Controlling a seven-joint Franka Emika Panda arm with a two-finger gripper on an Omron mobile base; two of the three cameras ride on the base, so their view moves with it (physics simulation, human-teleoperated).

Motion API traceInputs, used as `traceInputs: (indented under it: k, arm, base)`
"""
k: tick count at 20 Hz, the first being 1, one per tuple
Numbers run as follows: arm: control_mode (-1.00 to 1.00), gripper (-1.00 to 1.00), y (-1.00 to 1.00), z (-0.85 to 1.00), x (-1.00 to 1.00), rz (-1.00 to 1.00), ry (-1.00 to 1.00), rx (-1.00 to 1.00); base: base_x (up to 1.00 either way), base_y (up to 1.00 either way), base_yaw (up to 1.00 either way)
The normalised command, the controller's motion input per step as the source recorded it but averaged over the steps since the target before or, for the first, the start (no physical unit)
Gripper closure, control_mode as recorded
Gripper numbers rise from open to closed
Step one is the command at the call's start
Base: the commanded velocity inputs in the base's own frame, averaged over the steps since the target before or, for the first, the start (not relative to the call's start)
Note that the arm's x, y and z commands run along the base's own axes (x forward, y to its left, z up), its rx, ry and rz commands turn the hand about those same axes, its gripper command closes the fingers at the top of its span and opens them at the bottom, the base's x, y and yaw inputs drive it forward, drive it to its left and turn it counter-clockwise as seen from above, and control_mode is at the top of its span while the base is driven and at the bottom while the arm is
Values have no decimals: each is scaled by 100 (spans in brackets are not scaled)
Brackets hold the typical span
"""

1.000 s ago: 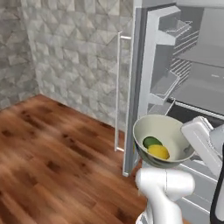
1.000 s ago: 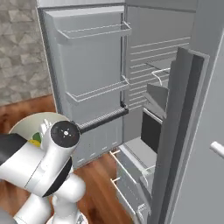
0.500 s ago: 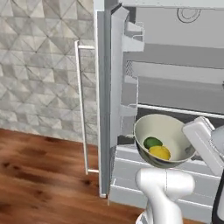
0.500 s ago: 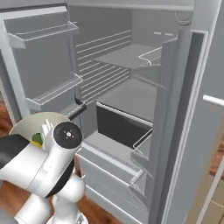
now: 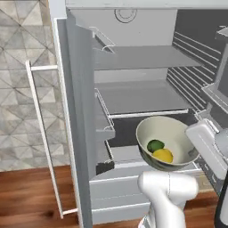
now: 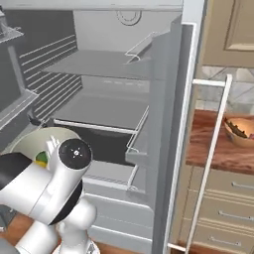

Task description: Place the bowl with the avocado and lemon on the second highest shelf of the fridge. Place the bowl with the fish and steak on the top shelf of the fridge.

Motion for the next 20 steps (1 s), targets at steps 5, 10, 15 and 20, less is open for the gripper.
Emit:
traceInputs:
  k: [5, 10, 15, 20]
  arm:
    - [100, 100, 0, 0, 0, 0, 0, 0]
    - [100, 100, 0, 0, 0, 0, 0, 0]
    - [-100, 100, 0, 0, 18, -4, 0, 0]
    - [-100, 100, -13, 4, 100, -25, 0, 6]
  base:
    - [70, 7, -27]
    - [50, 51, -19]
    - [59, 26, -15]
    - [0, 0, 0]
